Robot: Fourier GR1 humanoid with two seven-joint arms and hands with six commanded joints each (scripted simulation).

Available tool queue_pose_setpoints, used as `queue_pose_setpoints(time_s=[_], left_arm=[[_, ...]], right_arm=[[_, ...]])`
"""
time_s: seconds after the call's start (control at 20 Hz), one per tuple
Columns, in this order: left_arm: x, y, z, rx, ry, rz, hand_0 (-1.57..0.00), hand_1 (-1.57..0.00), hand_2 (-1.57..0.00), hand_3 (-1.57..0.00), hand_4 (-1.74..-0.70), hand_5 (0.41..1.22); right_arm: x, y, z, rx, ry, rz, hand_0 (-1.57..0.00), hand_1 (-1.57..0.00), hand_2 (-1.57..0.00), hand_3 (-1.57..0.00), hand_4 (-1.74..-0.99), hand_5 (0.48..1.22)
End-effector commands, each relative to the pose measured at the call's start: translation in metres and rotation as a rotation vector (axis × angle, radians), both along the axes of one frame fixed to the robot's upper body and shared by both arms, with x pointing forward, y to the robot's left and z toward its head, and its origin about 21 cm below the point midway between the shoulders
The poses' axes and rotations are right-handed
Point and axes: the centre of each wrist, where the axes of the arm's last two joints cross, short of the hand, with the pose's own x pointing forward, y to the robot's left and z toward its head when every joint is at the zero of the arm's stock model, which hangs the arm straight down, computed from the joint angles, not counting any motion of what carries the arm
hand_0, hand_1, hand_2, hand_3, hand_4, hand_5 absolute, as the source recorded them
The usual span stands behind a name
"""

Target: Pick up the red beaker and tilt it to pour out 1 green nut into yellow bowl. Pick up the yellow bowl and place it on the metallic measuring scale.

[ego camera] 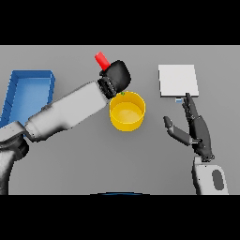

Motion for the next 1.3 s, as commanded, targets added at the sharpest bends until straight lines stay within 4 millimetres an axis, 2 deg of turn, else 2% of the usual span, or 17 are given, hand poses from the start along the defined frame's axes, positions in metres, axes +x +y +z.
queue_pose_setpoints(time_s=[0.0, 0.25, 0.45, 0.75, 0.8, 0.9, 0.95, 1.0, 1.05, 1.1, 1.15, 1.25], left_arm=[[-0.001, -0.005, 0.005, 0.048, -0.016, -0.025, -1.57, -1.57, -1.57, -1.55, -1.74, 1.221], [-0.007, -0.025, 0.0, 0.18, -0.029, -0.068, -1.57, -1.57, -1.57, -1.56, -1.74, 1.221], [-0.004, -0.029, 0.0, 0.254, -0.075, -0.081, -1.57, -1.57, -1.57, -1.57, -1.74, 1.221], [0.0, -0.03, 0.018, 0.296, -0.123, -0.102, -1.57, -1.57, -1.57, -1.57, -1.74, 1.221], [0.001, -0.032, 0.024, 0.292, -0.14, -0.096, -1.57, -1.57, -1.57, -1.57, -1.74, 1.221], [0.011, -0.033, 0.045, 0.254, -0.182, -0.086, -1.57, -1.57, -1.57, -1.57, -1.74, 1.159], [0.015, -0.03, 0.054, 0.242, -0.213, -0.078, -1.57, -1.57, -1.57, -1.57, -1.74, 1.171], [0.019, -0.028, 0.07, 0.21, -0.236, -0.078, -1.57, -1.39, -1.38, -1.57, -1.69, 1.181], [0.022, -0.025, 0.079, 0.18, -0.266, -0.083, -1.57, -1.27, -1.25, -1.57, -1.64, 1.189], [0.029, -0.02, 0.104, 0.162, -0.307, -0.057, -1.57, -1.33, -1.32, -1.36, -1.66, 1.196], [0.032, -0.019, 0.117, 0.132, -0.34, -0.05, -1.57, -1.38, -1.37, -1.21, -1.68, 1.201], [0.041, -0.009, 0.16, 0.071, -0.389, 0.002, -1.57, -1.45, -1.44, -1.34, -1.6, 1.208]], right_arm=[[0.0, -0.001, -0.001, -0.012, 0.005, -0.006, 0.0, 0.0, 0.0, 0.0, -1.283, 0.602], [-0.001, 0.0, 0.0, -0.018, 0.002, -0.01, 0.0, 0.0, 0.0, 0.0, -1.28, 0.601], [0.004, 0.002, 0.001, -0.035, 0.0, -0.011, 0.0, 0.0, 0.0, 0.0, -1.274, 0.592], [0.0, 0.001, -0.003, -0.047, 0.013, -0.014, 0.0, 0.0, 0.0, 0.0, -1.235, 0.584], [0.0, 0.0, -0.003, -0.041, 0.003, -0.009, 0.0, 0.0, 0.0, 0.0, -1.233, 0.585], [-0.001, 0.0, -0.001, -0.044, -0.019, -0.006, 0.0, 0.0, 0.0, 0.0, -1.222, 0.59], [0.002, 0.001, 0.0, -0.034, -0.019, -0.011, 0.0, 0.0, 0.0, 0.0, -1.219, 0.595], [0.0, -0.003, -0.001, -0.042, -0.027, -0.01, 0.0, 0.0, 0.0, 0.0, -1.219, 0.601], [0.001, -0.001, -0.003, -0.029, -0.017, -0.003, 0.0, 0.0, 0.0, 0.0, -1.222, 0.609], [0.002, -0.001, 0.0, -0.019, -0.027, 0.005, 0.0, 0.0, 0.0, 0.0, -1.224, 0.615], [0.004, 0.001, 0.002, -0.015, -0.029, 0.007, 0.0, 0.0, 0.0, 0.0, -1.231, 0.62], [0.005, 0.0, 0.005, -0.018, -0.034, 0.019, 0.0, 0.0, 0.0, 0.0, -1.246, 0.631]])
